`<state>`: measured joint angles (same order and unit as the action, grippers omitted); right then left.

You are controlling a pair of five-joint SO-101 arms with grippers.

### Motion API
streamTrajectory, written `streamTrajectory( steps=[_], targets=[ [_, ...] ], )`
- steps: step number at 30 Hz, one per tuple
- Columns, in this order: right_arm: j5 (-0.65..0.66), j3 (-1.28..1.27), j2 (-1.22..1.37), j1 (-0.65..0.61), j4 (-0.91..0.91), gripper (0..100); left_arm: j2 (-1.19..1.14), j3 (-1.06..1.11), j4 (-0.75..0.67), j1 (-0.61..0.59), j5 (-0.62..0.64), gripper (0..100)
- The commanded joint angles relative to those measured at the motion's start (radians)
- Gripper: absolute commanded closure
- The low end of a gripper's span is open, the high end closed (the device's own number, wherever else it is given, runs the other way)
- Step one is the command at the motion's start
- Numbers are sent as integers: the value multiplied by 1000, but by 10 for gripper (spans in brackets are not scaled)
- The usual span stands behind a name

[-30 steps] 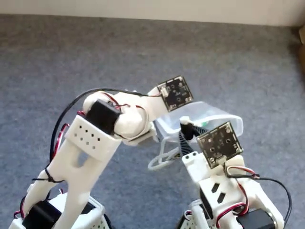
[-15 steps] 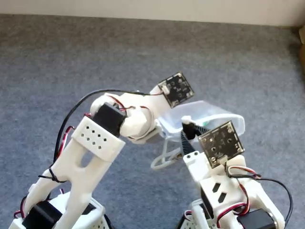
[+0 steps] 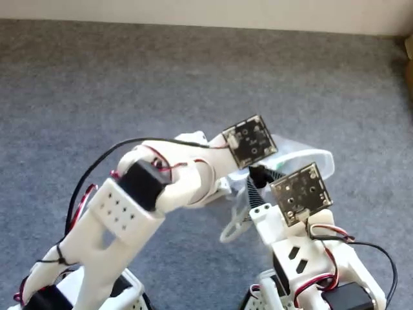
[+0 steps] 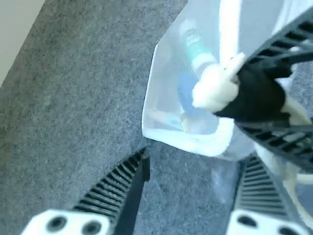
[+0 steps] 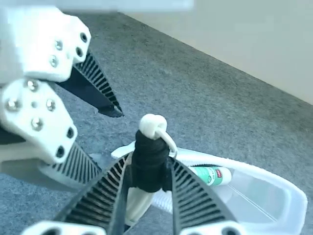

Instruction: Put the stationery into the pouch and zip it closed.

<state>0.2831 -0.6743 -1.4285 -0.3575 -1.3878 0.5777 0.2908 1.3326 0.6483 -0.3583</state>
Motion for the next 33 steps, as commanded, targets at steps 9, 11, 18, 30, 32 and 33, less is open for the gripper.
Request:
streamTrajectory(
  steps=[9, 11, 18, 30, 32, 33],
  targets=[
    [-58, 22, 44, 1, -12, 994, 15, 107, -218, 48, 124, 722],
    [-58, 21, 44, 1, -12, 994, 15, 131, -245, 48, 127, 723],
    [-64, 22, 44, 4, -7, 994, 15, 151, -250, 48, 129, 816],
    [-138, 21, 44, 48, 36, 994, 15, 179, -281, -45, 212, 995],
    [-166, 21, 45, 124, 88, 994, 15, 194, -307, -84, 249, 995],
    [-176, 19, 45, 156, 119, 994, 15, 200, -316, -99, 252, 995]
  ],
)
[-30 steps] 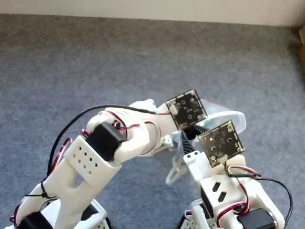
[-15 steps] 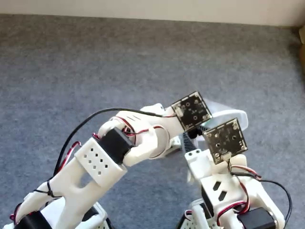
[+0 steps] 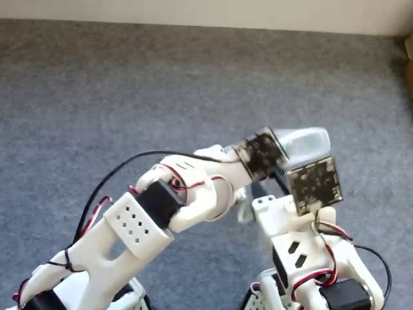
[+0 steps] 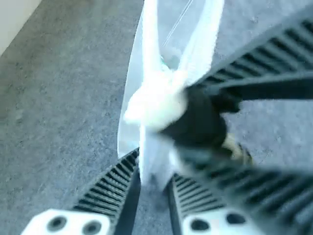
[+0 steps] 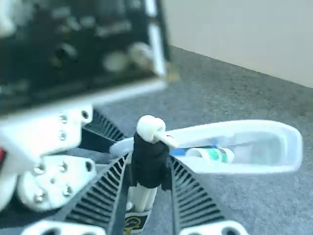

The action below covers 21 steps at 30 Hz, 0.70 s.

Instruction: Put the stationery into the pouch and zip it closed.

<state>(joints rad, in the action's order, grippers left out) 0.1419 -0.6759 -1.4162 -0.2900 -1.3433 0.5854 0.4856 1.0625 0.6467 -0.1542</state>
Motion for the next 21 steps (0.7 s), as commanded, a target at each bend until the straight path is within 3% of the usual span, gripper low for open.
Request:
streamTrajectory(
  steps=[1, 15, 21],
  targets=[
    [-52, 19, 36, 114, 96, 994, 7, 10, -49, -108, 48, 995],
    [-252, -170, 36, 308, 461, 994, 16, 38, -49, -117, 48, 995],
    [-282, -237, 38, 383, 621, 994, 139, 107, -51, -117, 48, 995]
  ],
)
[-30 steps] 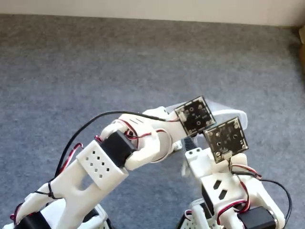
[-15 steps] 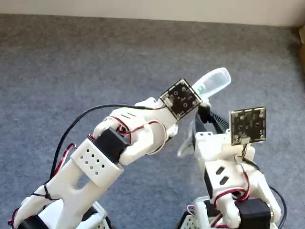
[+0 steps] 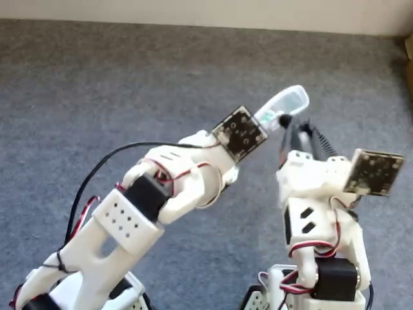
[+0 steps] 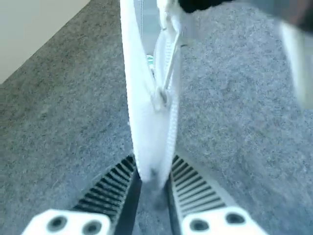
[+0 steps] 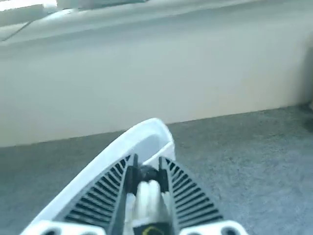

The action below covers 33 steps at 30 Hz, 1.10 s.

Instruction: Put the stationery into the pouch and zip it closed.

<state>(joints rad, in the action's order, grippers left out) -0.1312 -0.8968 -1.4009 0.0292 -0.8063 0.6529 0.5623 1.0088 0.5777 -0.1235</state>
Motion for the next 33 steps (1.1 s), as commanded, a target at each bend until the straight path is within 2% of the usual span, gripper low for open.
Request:
streamTrajectory(
  steps=[1, 5, 9, 14, 18, 21, 26, 33],
  targets=[
    [-9, -25, 22, 70, 104, 994, 97, 44, 3, -48, 17, 995],
    [-9, -58, 24, 93, 185, 994, 174, 88, 3, -48, 17, 995],
    [-5, -61, 21, 113, 186, 994, 197, 99, 3, -48, 17, 995],
    [-2, 8, 5, 104, -38, 972, 196, 99, 3, -48, 17, 995],
    [-2, 147, -15, -4, -305, 868, 196, 99, 3, -48, 17, 995],
    [-2, 208, -15, -142, -429, 858, 196, 101, 3, -48, 17, 995],
    [-5, 226, -15, -335, -467, 855, 196, 101, 5, -48, 17, 995],
    [-9, 226, -10, -449, -464, 853, 196, 101, 5, -48, 17, 995]
  ],
)
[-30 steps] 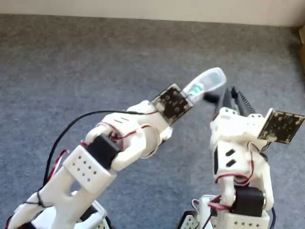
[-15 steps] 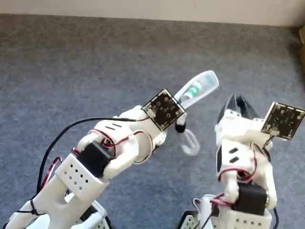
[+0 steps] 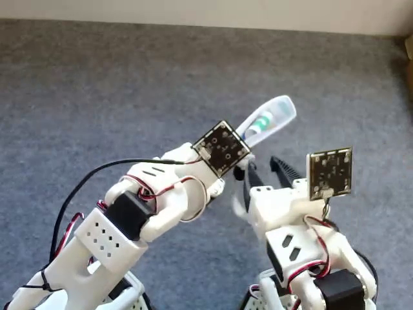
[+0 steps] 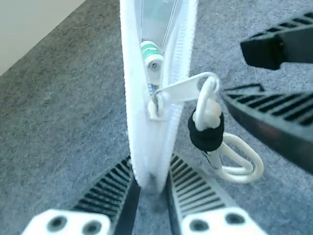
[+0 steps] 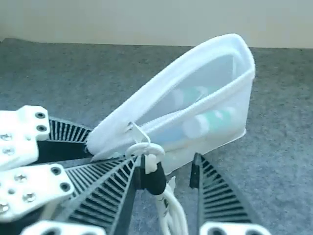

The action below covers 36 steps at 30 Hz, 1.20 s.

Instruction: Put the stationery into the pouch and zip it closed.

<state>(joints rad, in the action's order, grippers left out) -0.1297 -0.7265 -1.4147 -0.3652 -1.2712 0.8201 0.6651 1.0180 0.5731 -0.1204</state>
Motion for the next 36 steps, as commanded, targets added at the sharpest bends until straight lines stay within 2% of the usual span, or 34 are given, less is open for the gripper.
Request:
streamTrajectory(
  steps=[1, 6, 12, 16, 18, 22, 36],
  targets=[
    [-11, 54, 5, -68, 2, 853, 28, -2, -5, -44, 14, 995],
    [-11, 27, 5, -84, 44, 853, 28, -1, -5, -44, 14, 995],
    [-5, -166, -2, -81, 231, 855, 28, -1, -2, -42, 14, 995],
    [-3, -191, -2, -73, 236, 866, 28, -1, -2, -42, 14, 995],
    [5, -191, -2, -28, 240, 914, 28, -1, -2, -42, 14, 995],
    [126, -191, -2, 53, 242, 995, 28, -1, 0, -42, 14, 995],
    [137, -200, 5, 360, 510, 993, 28, -1, 2, -42, 14, 995]
  ],
)
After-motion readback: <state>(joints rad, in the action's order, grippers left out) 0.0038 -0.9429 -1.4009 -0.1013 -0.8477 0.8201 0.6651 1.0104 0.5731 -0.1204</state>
